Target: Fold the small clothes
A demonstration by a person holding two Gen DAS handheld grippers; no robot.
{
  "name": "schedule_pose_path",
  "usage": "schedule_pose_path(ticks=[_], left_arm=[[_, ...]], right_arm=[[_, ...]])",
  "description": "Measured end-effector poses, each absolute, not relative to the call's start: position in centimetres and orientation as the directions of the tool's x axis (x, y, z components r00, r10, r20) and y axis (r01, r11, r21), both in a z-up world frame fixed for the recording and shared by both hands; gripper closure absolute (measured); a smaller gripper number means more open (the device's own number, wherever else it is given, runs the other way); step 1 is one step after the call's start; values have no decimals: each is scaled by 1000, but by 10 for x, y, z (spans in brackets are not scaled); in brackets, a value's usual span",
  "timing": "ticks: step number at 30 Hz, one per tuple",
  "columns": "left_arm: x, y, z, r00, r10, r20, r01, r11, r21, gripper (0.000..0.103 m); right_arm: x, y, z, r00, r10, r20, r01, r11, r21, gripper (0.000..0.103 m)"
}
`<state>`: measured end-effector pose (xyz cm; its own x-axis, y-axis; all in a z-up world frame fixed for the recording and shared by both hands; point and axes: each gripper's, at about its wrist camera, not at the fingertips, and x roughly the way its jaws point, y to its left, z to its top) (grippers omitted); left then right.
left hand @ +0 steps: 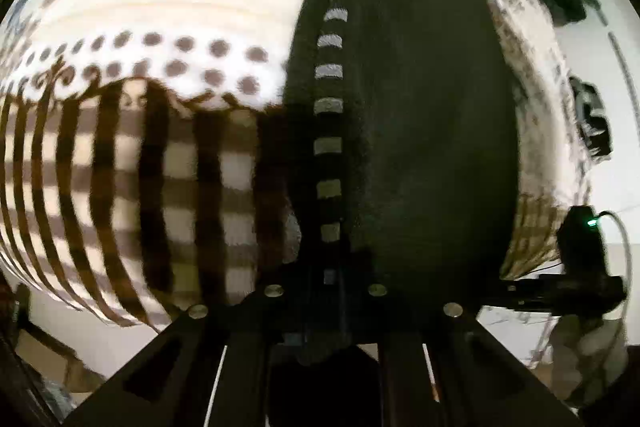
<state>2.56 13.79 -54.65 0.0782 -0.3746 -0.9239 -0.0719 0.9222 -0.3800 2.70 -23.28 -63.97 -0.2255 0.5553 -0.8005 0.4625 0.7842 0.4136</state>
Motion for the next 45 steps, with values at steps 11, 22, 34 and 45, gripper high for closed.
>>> schedule_pose_path(ticks=[11, 22, 34, 45], left_arm=[[27, 163, -538, 75, -458, -886, -93, 881, -464, 90], [17, 157, -582, -19, -563, -826, -146, 819, -555, 35], [1, 148, -540, 24, -529, -848, -162, 835, -525, 95], [77, 171, -449, 242, -703, -669, -171, 648, -742, 95]], right_arm=[[19, -212, -649, -257, 575, -777, 452, 782, 429, 54], [29, -201, -672, -229, 733, -641, 467, 661, 588, 53], [17, -205, -612, -125, 768, -628, 446, 609, 656, 92], [87, -211, -502, 55, 794, -605, 297, 565, 770, 92]])
